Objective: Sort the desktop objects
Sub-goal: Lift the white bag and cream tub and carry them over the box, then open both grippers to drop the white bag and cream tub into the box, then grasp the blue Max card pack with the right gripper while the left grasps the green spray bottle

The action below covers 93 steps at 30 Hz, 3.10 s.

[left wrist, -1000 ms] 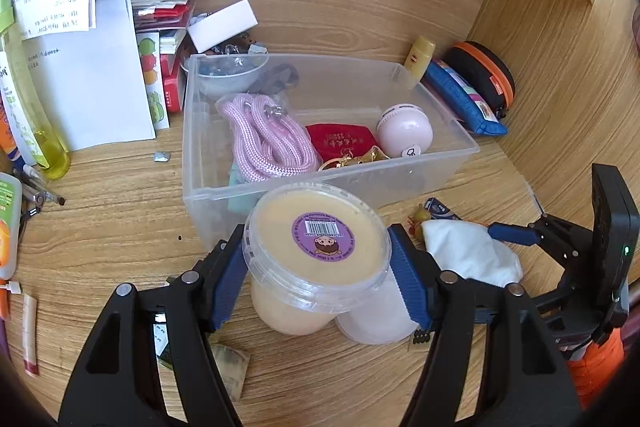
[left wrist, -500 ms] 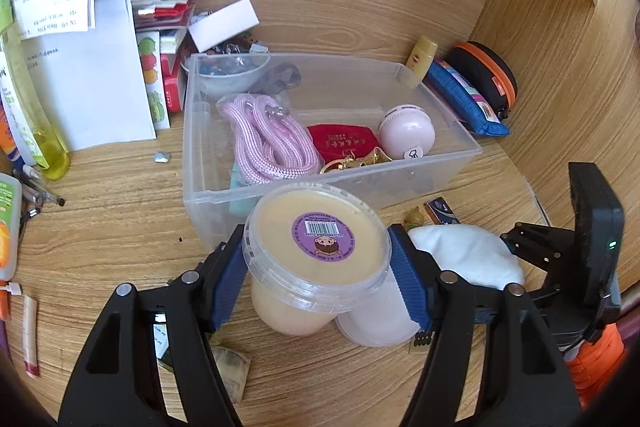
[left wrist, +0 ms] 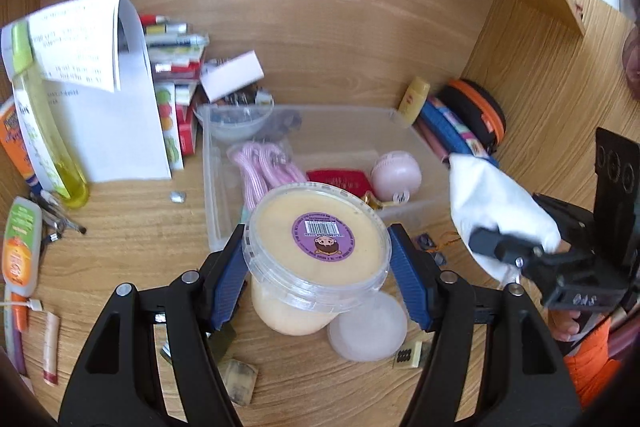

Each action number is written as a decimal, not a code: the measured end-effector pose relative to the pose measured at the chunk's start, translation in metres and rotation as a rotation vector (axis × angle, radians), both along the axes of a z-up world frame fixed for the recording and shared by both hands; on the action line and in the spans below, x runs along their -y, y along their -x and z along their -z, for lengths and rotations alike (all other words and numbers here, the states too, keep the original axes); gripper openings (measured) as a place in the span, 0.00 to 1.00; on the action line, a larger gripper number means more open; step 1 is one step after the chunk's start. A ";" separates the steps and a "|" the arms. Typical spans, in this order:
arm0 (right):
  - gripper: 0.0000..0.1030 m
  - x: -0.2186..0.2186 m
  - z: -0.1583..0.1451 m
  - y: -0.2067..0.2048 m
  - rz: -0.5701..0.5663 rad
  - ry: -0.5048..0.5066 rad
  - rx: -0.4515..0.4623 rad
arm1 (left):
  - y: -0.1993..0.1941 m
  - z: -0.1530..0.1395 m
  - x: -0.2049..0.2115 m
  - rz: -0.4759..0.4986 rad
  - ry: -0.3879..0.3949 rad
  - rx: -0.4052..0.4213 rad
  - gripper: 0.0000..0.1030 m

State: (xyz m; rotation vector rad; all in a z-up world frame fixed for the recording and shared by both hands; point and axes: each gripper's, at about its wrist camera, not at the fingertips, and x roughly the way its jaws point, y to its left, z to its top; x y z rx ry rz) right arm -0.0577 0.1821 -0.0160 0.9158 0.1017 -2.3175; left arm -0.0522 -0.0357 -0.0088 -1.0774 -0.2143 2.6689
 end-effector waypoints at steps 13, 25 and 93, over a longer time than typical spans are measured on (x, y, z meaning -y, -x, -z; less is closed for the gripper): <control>0.52 0.028 -0.004 0.063 0.031 0.045 0.015 | 0.033 -0.022 0.016 -0.034 -0.026 -0.011 0.65; 0.58 0.049 0.029 0.102 0.055 -0.048 0.084 | 0.077 -0.001 0.014 -0.047 -0.030 0.055 0.65; 0.77 -0.029 0.079 0.029 0.133 -0.314 0.078 | -0.015 0.082 0.052 -0.136 0.149 0.242 0.79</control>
